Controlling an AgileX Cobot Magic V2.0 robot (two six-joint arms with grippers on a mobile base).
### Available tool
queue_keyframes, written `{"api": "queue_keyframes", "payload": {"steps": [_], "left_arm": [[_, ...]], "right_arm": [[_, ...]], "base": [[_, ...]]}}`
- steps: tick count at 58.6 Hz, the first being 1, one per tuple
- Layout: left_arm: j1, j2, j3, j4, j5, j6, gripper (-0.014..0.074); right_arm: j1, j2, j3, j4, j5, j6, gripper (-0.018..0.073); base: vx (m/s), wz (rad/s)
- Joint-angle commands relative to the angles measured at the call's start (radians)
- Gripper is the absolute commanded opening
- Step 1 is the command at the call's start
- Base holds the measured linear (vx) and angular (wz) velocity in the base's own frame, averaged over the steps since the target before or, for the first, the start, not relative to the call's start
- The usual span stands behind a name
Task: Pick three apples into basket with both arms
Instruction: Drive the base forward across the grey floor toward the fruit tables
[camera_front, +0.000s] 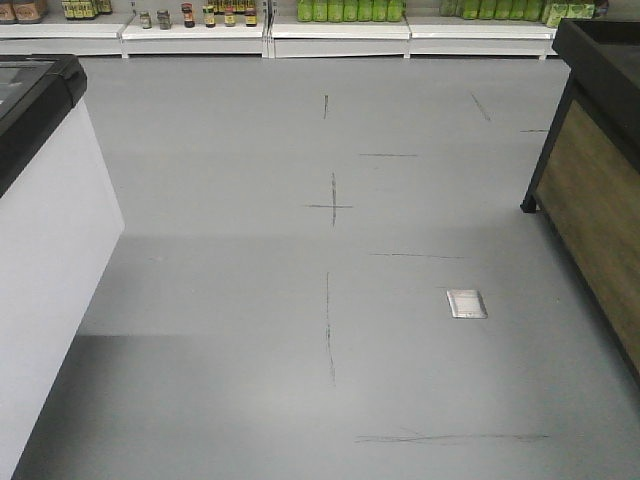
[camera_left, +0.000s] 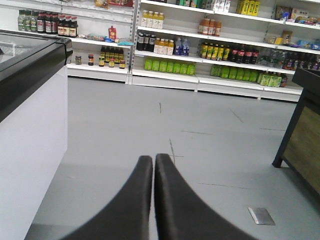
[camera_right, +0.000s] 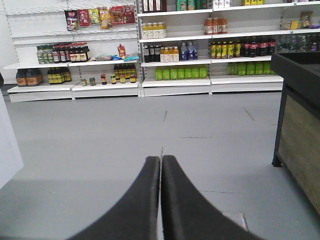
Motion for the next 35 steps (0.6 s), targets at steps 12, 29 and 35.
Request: {"api": "queue_keyframes", "payload": {"steps": [12,29,35], "left_arm": [[0.001,-0.003,-0.026,-0.006,-0.081,-0.003,-0.0006],[0.001,-0.003,-0.026,-0.006,-0.081,-0.003,-0.0006],[0.001,-0.003,-0.026,-0.006,-0.081,-0.003,-0.0006]], "right_arm": [[-0.004,-0.011,0.011,-0.008,-0.071,-0.007,-0.0009],[-0.004,-0.011,0.011,-0.008,-0.071,-0.007,-0.0009],[-0.004,-0.011,0.011,-0.008,-0.071,-0.007,-0.0009]], "base": [[0.13,0.01],[0.14,-0.04],[0.13,0.05]]}}
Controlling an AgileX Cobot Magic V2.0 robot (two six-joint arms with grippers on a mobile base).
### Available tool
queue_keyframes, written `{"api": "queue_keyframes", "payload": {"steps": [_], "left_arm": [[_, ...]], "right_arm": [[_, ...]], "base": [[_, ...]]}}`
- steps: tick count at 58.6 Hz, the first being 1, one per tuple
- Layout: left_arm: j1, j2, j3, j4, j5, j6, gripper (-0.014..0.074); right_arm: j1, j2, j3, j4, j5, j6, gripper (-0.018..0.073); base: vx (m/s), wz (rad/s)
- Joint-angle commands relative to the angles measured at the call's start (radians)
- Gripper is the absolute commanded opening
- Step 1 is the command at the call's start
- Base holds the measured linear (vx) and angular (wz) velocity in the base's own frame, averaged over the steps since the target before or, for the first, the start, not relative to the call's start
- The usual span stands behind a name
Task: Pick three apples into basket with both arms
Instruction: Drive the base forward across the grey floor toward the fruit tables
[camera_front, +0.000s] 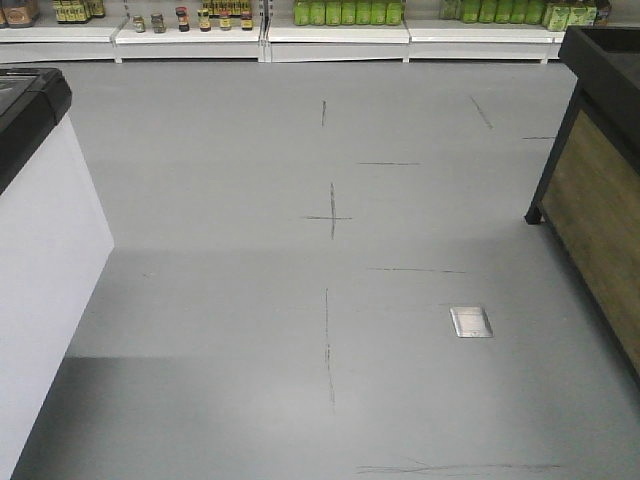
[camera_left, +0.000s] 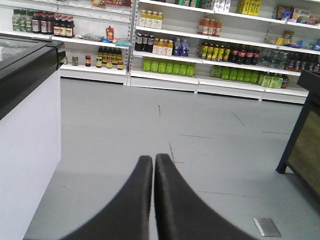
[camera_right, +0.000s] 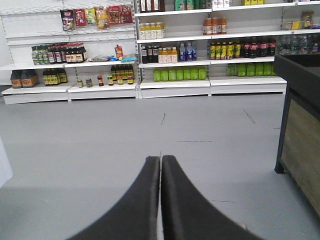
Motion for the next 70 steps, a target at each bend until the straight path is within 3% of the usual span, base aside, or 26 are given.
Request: {"api": "queue_keyframes", "payload": {"steps": [1,70], "left_arm": [[0.001,-0.003,-0.026,-0.006,-0.081,-0.003,-0.0006],[0.001,-0.003,-0.026,-0.006,-0.081,-0.003,-0.0006]], "right_arm": [[-0.004,-0.011,0.011,-0.008,-0.071,-0.007,-0.0009],[-0.004,-0.011,0.011,-0.008,-0.071,-0.007,-0.0009]], "base": [[0.13,0.08],[0.19,0.04]]}}
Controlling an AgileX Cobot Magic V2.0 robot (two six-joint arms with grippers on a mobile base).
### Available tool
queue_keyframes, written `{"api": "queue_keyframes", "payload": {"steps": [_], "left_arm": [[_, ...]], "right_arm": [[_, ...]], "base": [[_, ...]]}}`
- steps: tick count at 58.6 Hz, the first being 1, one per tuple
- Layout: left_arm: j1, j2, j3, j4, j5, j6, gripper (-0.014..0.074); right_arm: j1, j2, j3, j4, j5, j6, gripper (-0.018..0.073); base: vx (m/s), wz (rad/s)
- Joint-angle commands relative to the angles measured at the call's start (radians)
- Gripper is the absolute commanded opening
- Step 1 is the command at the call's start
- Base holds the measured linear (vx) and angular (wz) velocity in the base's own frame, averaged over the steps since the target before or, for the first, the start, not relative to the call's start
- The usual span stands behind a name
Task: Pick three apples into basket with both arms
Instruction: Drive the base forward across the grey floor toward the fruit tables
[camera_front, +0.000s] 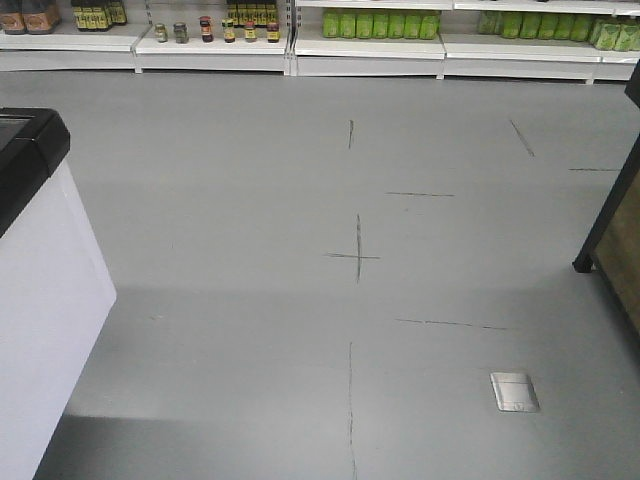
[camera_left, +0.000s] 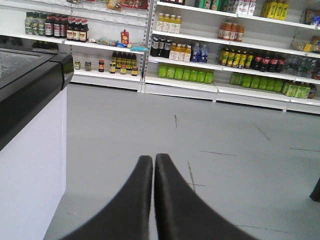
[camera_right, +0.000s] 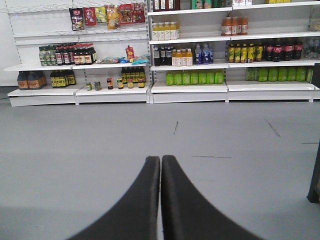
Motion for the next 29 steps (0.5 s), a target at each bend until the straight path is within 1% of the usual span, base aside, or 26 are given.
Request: {"api": "queue_keyframes", "payload": {"steps": [1,29], "left_arm": [[0.001,-0.003,-0.026,-0.006,-0.081,-0.003,-0.0006],[0.001,-0.003,-0.026,-0.006,-0.081,-0.003,-0.0006]], "right_arm": [[-0.004,-0.011,0.011,-0.008,-0.071,-0.007,-0.0009],[-0.004,-0.011,0.011,-0.008,-0.071,-0.007,-0.0009]], "base": [[0.22,-0.01],[0.23,-0.07]]}}
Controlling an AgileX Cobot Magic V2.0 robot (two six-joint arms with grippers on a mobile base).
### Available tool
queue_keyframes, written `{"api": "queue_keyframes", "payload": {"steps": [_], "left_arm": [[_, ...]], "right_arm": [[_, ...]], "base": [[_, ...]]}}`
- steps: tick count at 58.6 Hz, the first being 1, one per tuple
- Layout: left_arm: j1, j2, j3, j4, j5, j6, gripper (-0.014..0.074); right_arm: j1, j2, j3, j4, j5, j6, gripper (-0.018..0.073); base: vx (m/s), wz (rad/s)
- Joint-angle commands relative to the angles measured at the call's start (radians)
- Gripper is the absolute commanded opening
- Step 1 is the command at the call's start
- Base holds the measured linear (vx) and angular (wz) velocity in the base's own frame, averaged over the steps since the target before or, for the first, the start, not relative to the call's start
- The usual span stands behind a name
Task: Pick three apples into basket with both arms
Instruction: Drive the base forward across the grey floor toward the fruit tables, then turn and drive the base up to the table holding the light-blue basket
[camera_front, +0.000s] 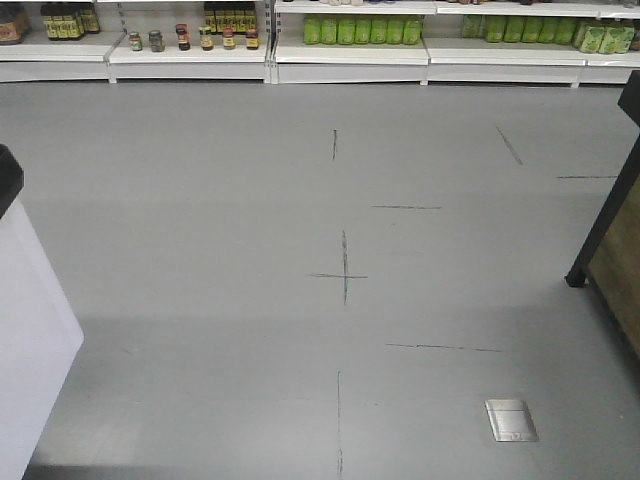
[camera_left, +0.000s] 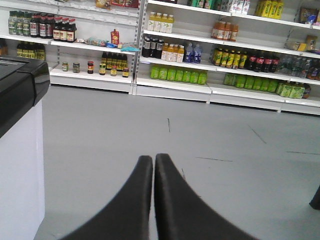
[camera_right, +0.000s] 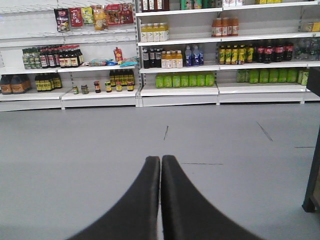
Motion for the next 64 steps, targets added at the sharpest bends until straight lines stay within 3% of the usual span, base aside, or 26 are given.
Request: {"api": "queue_keyframes", "payload": {"steps": [1,31,64], "left_arm": [[0.001,-0.003,-0.026,-0.006,-0.081,-0.003,-0.0006],[0.001,-0.003,-0.026,-0.006,-0.081,-0.003,-0.0006],[0.001,-0.003,-0.026,-0.006,-0.081,-0.003,-0.0006]], "right_arm": [[-0.004,-0.011,0.011,-0.008,-0.071,-0.007,-0.0009],[-0.004,-0.011,0.011,-0.008,-0.071,-0.007,-0.0009],[-0.004,-0.011,0.011,-0.008,-0.071,-0.007,-0.0009]], "base": [[0.23,-0.13],[0.22,-0.20],[0.15,-0.46]]}}
